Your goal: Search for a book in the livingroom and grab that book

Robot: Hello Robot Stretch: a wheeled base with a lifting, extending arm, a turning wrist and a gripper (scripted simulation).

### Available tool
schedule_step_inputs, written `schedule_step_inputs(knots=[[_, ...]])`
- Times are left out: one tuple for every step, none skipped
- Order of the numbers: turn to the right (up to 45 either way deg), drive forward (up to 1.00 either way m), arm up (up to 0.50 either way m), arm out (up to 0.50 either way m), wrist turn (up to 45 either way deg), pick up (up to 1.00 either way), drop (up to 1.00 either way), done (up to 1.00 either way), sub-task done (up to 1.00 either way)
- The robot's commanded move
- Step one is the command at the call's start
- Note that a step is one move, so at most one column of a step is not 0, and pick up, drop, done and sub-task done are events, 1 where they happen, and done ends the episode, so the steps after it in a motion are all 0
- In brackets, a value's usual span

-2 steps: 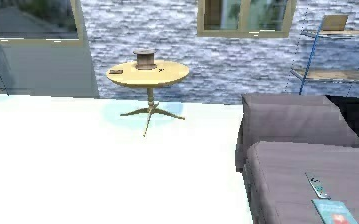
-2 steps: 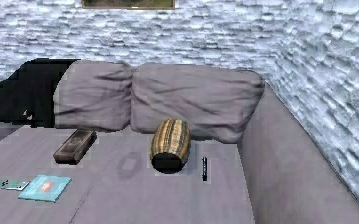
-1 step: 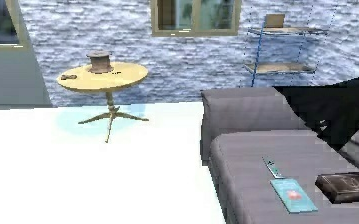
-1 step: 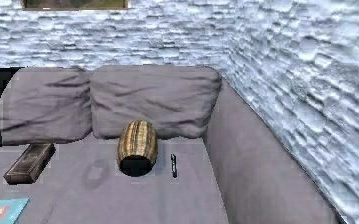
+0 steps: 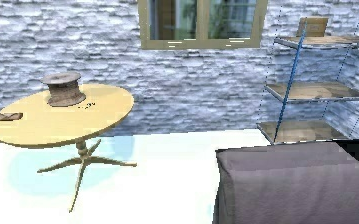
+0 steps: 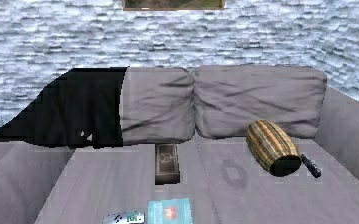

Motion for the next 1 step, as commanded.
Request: schedule_step_inputs(knots=[[0.0,0.0,0.5,0.0,0.0,0.0,0.0,0.0,0.0]])
